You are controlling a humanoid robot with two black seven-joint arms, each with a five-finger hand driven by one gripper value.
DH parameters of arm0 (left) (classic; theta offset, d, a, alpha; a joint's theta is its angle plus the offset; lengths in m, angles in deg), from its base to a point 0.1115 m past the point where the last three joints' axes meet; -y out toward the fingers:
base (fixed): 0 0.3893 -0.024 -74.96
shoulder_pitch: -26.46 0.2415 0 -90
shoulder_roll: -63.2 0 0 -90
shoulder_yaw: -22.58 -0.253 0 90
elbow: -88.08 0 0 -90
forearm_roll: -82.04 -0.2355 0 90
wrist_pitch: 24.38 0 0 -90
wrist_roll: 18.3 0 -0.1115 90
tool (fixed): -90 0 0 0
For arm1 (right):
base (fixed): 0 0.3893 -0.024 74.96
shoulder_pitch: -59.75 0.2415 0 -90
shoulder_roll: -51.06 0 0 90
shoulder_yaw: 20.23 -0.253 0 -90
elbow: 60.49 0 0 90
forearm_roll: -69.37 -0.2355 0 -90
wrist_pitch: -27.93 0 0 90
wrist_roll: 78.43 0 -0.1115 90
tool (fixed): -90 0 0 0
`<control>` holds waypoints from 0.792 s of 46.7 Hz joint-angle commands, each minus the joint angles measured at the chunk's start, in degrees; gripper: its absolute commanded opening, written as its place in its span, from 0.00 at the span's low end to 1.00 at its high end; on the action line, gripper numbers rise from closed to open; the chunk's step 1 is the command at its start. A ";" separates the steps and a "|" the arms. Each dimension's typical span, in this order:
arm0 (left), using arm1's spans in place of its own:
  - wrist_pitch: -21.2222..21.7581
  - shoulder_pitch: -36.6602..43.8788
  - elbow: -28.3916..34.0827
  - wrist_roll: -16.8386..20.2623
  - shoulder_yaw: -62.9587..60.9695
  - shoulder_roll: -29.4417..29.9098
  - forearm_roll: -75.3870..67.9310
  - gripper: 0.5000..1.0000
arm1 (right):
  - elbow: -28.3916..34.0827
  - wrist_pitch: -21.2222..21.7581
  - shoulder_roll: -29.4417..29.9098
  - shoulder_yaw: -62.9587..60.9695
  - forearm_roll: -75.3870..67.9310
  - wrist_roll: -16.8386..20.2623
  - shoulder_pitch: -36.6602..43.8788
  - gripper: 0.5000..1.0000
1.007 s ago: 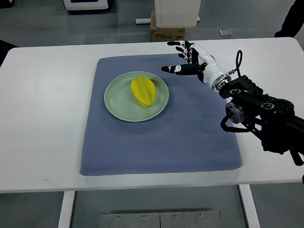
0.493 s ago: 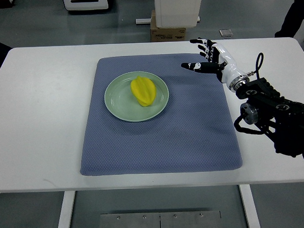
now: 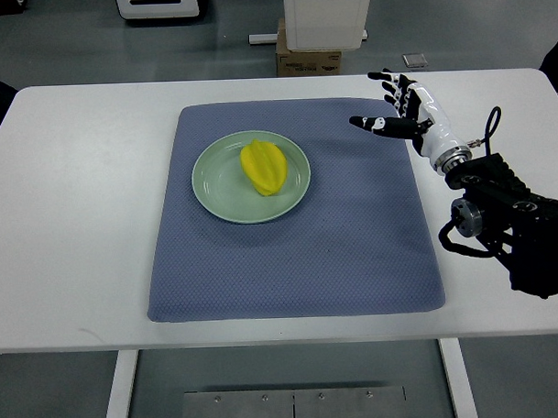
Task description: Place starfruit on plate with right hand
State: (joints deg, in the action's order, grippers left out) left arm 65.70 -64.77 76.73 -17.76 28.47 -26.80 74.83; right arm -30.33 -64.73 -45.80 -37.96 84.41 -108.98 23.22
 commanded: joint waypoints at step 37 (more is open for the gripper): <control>0.01 0.00 0.01 -0.01 0.00 0.00 0.00 1.00 | -3.09 0.12 0.63 -4.16 -8.54 0.75 -3.11 1.00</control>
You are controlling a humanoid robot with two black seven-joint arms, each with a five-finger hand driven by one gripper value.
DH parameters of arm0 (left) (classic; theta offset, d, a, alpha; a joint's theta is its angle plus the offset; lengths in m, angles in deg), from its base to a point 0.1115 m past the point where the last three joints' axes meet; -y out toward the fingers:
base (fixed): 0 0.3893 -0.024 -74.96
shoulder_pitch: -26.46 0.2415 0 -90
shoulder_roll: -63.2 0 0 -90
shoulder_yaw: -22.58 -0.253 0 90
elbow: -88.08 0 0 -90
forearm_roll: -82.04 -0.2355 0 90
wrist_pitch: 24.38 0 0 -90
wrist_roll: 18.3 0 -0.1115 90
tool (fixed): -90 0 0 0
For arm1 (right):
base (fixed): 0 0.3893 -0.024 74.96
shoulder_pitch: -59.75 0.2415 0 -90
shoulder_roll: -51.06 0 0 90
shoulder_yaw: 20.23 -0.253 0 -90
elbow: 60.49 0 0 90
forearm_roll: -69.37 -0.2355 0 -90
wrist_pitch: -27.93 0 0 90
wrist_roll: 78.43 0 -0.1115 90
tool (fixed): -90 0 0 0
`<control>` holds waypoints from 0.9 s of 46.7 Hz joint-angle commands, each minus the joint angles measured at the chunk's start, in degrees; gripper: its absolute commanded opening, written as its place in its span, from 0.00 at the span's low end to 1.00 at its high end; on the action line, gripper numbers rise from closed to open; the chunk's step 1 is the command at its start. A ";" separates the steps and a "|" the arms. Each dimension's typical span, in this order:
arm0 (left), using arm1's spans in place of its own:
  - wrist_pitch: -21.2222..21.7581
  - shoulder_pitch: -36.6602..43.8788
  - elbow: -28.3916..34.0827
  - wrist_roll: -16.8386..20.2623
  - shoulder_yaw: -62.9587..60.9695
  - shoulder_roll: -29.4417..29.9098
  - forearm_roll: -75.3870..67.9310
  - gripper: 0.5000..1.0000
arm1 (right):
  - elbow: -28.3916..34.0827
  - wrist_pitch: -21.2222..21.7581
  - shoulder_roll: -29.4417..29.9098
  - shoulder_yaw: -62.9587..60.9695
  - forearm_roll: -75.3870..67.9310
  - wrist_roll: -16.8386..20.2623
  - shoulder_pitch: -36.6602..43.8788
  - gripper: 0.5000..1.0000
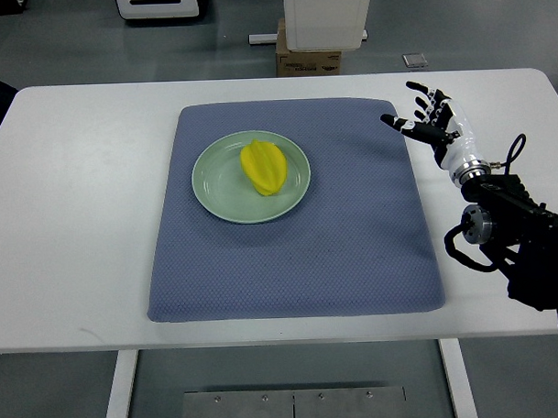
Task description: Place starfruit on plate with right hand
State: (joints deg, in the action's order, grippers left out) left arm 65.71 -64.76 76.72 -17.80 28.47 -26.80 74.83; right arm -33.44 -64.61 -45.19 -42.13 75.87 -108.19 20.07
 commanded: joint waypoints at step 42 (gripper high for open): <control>-0.01 0.00 0.02 0.03 0.00 0.00 0.00 1.00 | -1.74 0.70 0.98 -0.34 -7.20 9.71 -0.05 1.00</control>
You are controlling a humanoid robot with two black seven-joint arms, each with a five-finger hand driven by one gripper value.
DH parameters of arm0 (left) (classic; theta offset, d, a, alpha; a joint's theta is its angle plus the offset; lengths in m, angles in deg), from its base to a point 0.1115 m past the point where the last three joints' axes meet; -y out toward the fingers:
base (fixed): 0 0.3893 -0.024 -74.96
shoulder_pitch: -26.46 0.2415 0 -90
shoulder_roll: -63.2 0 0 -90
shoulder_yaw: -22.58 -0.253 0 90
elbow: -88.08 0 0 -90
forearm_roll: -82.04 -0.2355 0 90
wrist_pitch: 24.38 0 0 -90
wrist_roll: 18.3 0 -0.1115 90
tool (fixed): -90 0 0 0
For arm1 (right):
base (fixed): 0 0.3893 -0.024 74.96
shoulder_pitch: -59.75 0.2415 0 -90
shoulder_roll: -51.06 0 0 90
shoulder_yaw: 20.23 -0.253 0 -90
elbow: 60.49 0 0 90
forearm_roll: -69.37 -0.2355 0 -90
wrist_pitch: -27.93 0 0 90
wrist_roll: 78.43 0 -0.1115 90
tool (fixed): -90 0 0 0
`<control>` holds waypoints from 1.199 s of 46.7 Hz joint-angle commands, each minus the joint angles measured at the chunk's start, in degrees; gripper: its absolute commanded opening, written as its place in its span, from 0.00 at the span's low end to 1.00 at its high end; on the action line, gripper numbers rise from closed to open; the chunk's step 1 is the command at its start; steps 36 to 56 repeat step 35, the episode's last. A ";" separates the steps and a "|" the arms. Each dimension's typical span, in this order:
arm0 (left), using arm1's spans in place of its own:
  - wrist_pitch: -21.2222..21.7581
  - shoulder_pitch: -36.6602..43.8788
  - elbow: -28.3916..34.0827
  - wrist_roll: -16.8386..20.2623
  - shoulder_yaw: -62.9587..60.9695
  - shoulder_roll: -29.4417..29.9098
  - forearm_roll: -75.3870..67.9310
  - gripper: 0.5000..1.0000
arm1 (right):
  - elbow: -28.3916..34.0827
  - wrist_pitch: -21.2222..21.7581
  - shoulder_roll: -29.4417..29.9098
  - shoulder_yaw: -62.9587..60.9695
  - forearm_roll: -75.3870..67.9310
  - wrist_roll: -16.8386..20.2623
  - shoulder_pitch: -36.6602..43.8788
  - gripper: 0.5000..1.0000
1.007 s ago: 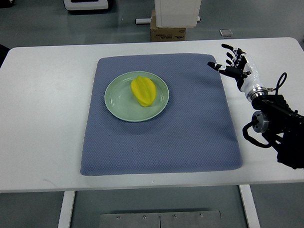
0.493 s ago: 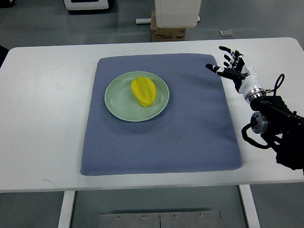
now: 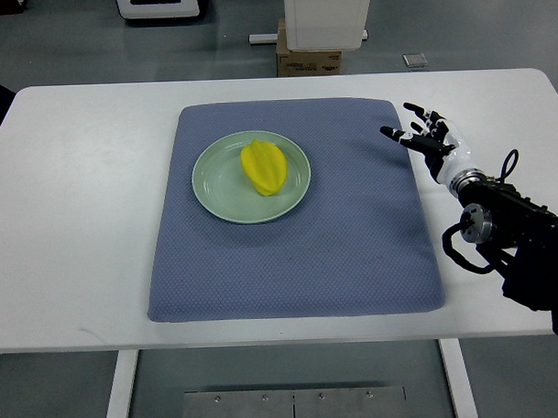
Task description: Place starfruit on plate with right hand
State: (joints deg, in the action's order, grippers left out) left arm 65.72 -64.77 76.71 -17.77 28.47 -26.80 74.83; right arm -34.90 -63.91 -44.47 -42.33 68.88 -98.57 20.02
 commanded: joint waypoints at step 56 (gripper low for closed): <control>-0.01 0.00 0.03 0.00 0.00 0.00 0.00 1.00 | -0.45 0.09 -0.26 -5.50 -0.22 0.01 0.18 1.00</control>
